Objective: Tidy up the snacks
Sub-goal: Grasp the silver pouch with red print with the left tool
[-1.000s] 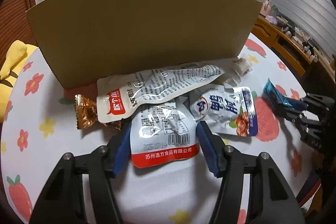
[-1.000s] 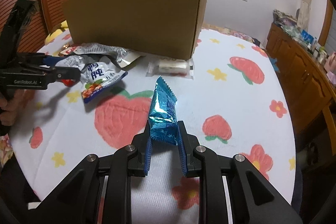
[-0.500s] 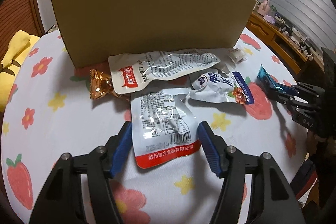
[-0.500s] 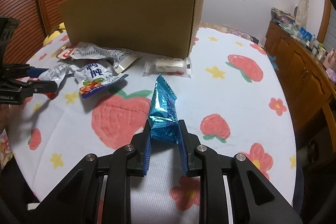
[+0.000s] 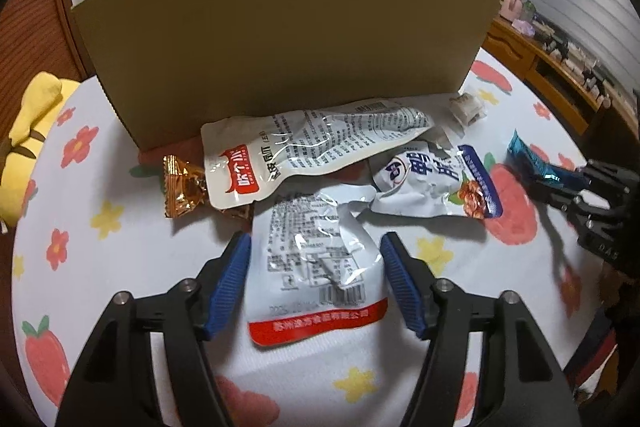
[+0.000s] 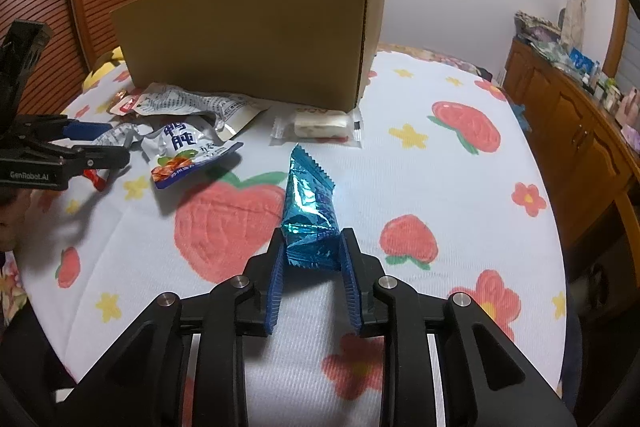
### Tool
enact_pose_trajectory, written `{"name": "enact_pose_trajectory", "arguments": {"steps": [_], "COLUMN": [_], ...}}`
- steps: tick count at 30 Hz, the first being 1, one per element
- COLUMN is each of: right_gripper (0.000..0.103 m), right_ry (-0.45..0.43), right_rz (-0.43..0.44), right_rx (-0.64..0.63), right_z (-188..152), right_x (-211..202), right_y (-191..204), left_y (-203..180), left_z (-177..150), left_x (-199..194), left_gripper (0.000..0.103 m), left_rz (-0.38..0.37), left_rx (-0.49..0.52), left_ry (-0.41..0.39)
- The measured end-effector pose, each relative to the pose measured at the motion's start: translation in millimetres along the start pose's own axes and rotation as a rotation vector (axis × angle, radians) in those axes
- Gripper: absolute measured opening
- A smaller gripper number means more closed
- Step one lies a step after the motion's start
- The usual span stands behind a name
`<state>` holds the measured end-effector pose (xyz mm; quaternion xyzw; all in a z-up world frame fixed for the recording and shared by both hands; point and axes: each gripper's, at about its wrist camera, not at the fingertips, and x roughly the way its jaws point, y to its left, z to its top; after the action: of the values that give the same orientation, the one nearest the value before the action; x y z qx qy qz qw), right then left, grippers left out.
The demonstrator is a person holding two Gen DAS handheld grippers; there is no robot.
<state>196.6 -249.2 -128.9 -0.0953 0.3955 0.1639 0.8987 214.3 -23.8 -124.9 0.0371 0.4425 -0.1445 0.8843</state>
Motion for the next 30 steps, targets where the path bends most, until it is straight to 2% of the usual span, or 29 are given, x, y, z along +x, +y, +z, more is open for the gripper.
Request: {"name": "enact_pose_trajectory", "arguments": {"steps": [8, 17, 21, 30], "right_gripper": [0.024, 0.024, 0.019, 0.017], "right_ry": [-0.001, -0.001, -0.006, -0.036], "right_rz": [-0.006, -0.006, -0.016, 0.001], "right_rx": [-0.002, -0.002, -0.005, 0.031], "right_z": [0, 0, 0, -2], "right_x": [0, 0, -1, -5], "right_y": [1, 2, 2, -4], "left_y": [6, -1, -3, -5], "left_z": [-12, -28, -30, -30], "left_x": [-9, -39, -45, -56], "left_gripper": [0.062, 0.062, 0.062, 0.062], "left_rz": [-0.021, -0.033, -0.047, -0.044], "left_rx": [-0.009, -0.011, -0.019, -0.019], "left_ry": [-0.014, -0.081, -0.097, -0.132]}}
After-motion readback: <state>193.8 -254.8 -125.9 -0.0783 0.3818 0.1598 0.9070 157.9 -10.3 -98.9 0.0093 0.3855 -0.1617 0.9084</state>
